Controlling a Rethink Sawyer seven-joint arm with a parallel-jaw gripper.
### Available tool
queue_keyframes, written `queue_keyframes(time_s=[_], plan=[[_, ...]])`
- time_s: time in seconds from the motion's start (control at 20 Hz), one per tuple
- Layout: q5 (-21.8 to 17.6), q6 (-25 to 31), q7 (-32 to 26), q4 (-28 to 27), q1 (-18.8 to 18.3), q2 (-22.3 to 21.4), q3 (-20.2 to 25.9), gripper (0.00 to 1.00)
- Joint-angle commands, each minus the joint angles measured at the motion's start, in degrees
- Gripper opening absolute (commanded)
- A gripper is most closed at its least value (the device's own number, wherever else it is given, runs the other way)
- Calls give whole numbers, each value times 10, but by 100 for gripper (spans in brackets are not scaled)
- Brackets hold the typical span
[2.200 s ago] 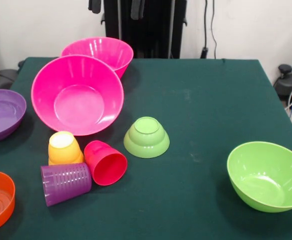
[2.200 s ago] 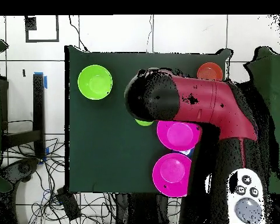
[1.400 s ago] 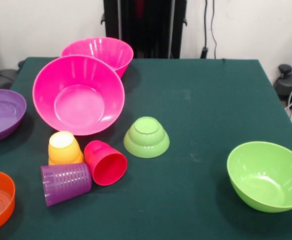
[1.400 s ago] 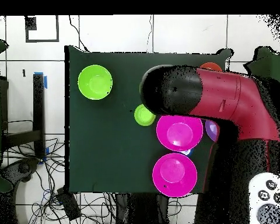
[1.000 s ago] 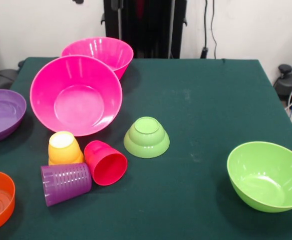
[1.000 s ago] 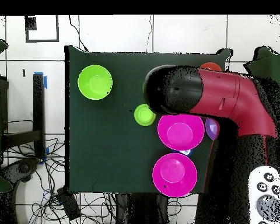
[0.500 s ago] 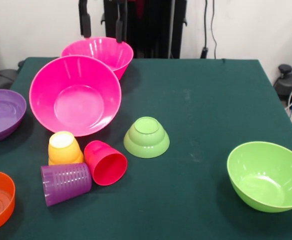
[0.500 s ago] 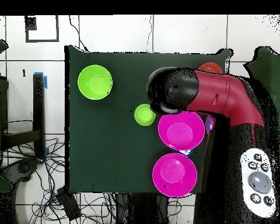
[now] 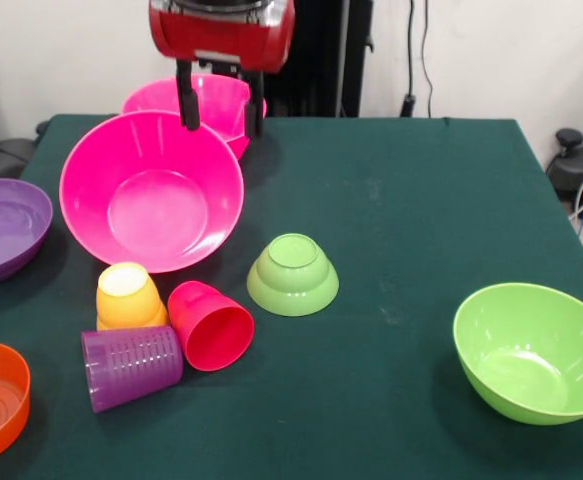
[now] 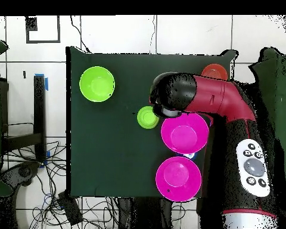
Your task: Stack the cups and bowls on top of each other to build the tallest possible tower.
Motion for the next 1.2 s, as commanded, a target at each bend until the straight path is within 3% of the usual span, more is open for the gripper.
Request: queue_keyframes(time_s=[0.05, 0.25, 0.5, 1.2], plan=[[-48, -44, -14, -26, -2, 63, 16, 100], [-59, -11, -18, -60, 10, 85, 9, 100], [-42, -12, -36, -90, 5, 104, 38, 100], [-18, 54, 48, -211, 86, 156, 18, 100]])
